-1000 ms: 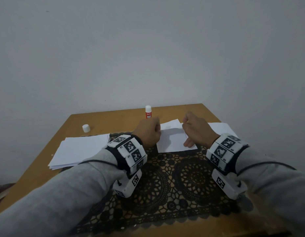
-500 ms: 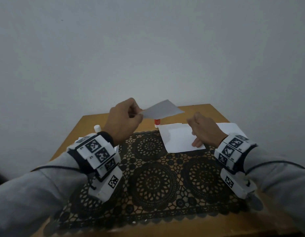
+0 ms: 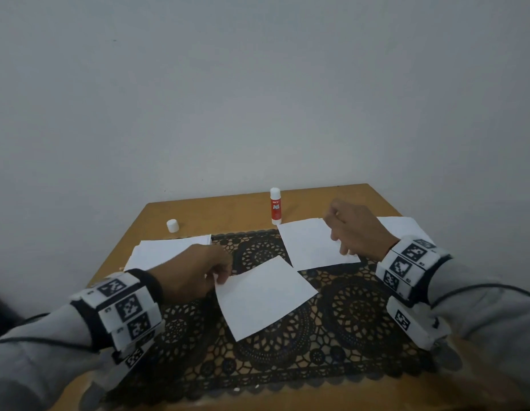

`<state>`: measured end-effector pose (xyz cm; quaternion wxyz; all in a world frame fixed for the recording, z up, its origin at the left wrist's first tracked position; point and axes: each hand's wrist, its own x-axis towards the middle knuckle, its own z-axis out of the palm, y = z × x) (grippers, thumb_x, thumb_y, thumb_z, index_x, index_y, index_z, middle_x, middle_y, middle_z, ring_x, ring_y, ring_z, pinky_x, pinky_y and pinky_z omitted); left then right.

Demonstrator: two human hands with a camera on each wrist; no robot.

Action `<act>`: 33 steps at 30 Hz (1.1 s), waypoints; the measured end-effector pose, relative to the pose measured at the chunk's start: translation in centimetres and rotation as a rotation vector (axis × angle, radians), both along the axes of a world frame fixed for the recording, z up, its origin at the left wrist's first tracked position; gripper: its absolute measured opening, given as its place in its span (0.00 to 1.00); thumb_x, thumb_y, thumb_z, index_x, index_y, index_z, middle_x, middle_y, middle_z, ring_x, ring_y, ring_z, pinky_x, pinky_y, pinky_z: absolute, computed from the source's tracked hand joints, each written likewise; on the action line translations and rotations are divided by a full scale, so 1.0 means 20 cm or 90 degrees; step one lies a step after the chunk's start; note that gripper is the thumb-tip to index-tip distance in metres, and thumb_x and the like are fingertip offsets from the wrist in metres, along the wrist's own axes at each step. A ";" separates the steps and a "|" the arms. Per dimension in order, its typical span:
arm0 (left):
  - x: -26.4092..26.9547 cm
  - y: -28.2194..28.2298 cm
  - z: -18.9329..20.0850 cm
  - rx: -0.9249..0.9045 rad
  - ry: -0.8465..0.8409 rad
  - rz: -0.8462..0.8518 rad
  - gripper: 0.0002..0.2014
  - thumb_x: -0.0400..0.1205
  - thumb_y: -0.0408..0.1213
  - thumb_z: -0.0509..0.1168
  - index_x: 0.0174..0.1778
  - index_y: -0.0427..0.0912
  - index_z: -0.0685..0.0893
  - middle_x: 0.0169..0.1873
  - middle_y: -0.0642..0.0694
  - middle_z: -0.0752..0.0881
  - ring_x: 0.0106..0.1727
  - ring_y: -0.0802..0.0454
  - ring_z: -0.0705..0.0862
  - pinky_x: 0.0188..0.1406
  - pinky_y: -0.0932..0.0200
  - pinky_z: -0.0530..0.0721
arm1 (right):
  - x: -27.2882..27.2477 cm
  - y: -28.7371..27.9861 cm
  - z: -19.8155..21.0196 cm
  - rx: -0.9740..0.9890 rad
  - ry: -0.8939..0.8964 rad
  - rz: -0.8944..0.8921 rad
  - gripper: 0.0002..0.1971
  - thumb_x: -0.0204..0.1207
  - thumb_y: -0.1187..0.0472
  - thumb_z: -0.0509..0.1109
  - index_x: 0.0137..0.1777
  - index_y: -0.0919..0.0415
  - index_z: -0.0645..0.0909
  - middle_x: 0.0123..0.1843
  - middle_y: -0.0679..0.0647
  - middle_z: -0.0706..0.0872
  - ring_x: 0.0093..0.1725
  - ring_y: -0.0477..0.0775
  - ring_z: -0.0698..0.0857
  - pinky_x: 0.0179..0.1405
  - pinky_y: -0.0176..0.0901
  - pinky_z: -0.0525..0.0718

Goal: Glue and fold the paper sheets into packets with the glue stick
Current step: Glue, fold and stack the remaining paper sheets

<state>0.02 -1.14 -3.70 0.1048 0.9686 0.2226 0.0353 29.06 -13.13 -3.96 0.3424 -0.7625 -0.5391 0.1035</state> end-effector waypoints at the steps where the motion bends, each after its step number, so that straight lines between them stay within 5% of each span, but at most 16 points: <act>1: 0.00 0.01 -0.01 -0.001 0.023 -0.002 0.21 0.76 0.22 0.63 0.33 0.58 0.73 0.45 0.62 0.80 0.49 0.63 0.78 0.44 0.77 0.75 | 0.00 0.00 0.00 -0.005 -0.015 0.007 0.12 0.86 0.54 0.58 0.45 0.61 0.74 0.37 0.62 0.87 0.27 0.63 0.86 0.24 0.48 0.83; 5: -0.01 0.05 -0.01 -0.027 0.040 -0.032 0.22 0.75 0.22 0.63 0.30 0.59 0.74 0.43 0.62 0.82 0.52 0.65 0.80 0.49 0.71 0.78 | -0.01 0.00 0.00 -0.014 -0.072 0.026 0.10 0.85 0.56 0.61 0.43 0.59 0.74 0.34 0.60 0.86 0.34 0.64 0.85 0.36 0.60 0.87; 15: -0.09 0.01 -0.01 -0.017 0.073 -0.018 0.22 0.73 0.22 0.62 0.31 0.59 0.74 0.44 0.62 0.80 0.48 0.62 0.78 0.51 0.68 0.78 | -0.01 0.01 -0.02 -0.035 -0.153 0.040 0.07 0.83 0.58 0.63 0.43 0.57 0.76 0.32 0.53 0.85 0.31 0.54 0.83 0.36 0.56 0.85; 21: -0.09 -0.01 0.04 -0.021 0.138 -0.041 0.23 0.73 0.24 0.61 0.56 0.56 0.85 0.60 0.59 0.82 0.61 0.59 0.78 0.64 0.63 0.76 | -0.05 0.13 0.09 -0.086 -0.257 0.044 0.06 0.80 0.55 0.69 0.45 0.54 0.76 0.36 0.47 0.81 0.38 0.50 0.80 0.37 0.44 0.74; 25: -0.05 -0.03 0.04 0.004 0.127 -0.062 0.17 0.80 0.41 0.65 0.65 0.57 0.81 0.61 0.60 0.83 0.61 0.60 0.81 0.62 0.65 0.77 | -0.11 0.34 0.13 -0.100 -0.144 0.005 0.11 0.76 0.56 0.72 0.50 0.64 0.80 0.46 0.55 0.85 0.42 0.56 0.83 0.37 0.43 0.79; 28: -0.05 -0.02 0.02 0.024 0.126 -0.056 0.21 0.78 0.51 0.68 0.68 0.57 0.78 0.61 0.59 0.84 0.59 0.59 0.82 0.61 0.60 0.79 | -0.17 0.48 0.10 -0.107 -0.082 -0.018 0.20 0.75 0.55 0.74 0.59 0.72 0.81 0.51 0.67 0.86 0.37 0.57 0.81 0.37 0.47 0.79; 33: -0.07 0.00 0.00 0.020 0.108 -0.048 0.23 0.76 0.53 0.70 0.68 0.58 0.78 0.62 0.60 0.83 0.60 0.60 0.81 0.61 0.61 0.79 | -0.16 0.67 0.01 -0.112 -0.009 -0.066 0.17 0.72 0.56 0.77 0.56 0.63 0.81 0.51 0.58 0.87 0.44 0.55 0.83 0.41 0.46 0.82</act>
